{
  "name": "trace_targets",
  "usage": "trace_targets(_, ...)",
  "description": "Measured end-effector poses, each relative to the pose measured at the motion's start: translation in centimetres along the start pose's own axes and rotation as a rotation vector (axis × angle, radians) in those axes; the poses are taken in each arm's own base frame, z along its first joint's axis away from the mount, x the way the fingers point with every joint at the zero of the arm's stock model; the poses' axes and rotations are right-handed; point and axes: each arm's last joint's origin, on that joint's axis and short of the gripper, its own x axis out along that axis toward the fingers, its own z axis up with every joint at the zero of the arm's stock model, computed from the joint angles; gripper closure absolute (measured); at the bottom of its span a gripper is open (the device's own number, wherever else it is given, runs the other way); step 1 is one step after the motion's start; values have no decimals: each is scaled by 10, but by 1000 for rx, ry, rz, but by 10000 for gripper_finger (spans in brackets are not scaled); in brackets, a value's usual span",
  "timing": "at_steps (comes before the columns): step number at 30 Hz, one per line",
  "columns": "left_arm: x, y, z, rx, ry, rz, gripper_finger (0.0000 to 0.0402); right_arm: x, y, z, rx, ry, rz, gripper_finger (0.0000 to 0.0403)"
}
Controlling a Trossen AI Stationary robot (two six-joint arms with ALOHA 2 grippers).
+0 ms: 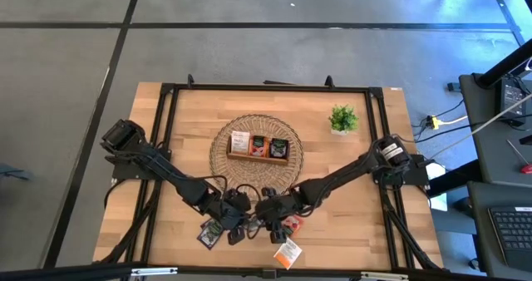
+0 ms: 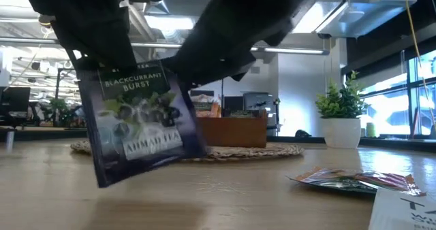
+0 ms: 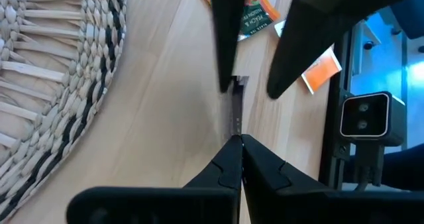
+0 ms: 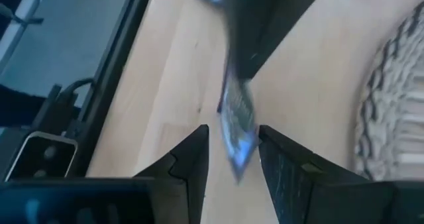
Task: Pick & Place Tea
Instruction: Put the purple tea bag into the right section of the wooden organizer
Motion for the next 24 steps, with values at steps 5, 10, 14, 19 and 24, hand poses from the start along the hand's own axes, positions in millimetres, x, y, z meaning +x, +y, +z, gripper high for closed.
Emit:
trace_targets(5,0,-1,1,-1,-5,-7,400,0,-2,7,12,-58,21,269)
trace_targets(10,0,-2,1,-3,-12,-16,400,-1,-7,7,48,-34,76,289)
trace_targets(14,0,-2,1,-3,-13,-16,400,-1,-9,8,51,-33,74,337)
trace_targets(19,0,-2,1,-3,-13,-16,400,-1,-11,8,83,-32,69,394)
trace_targets(24,0,-1,2,16,9,-31,400,-1,-15,7,102,-12,54,398)
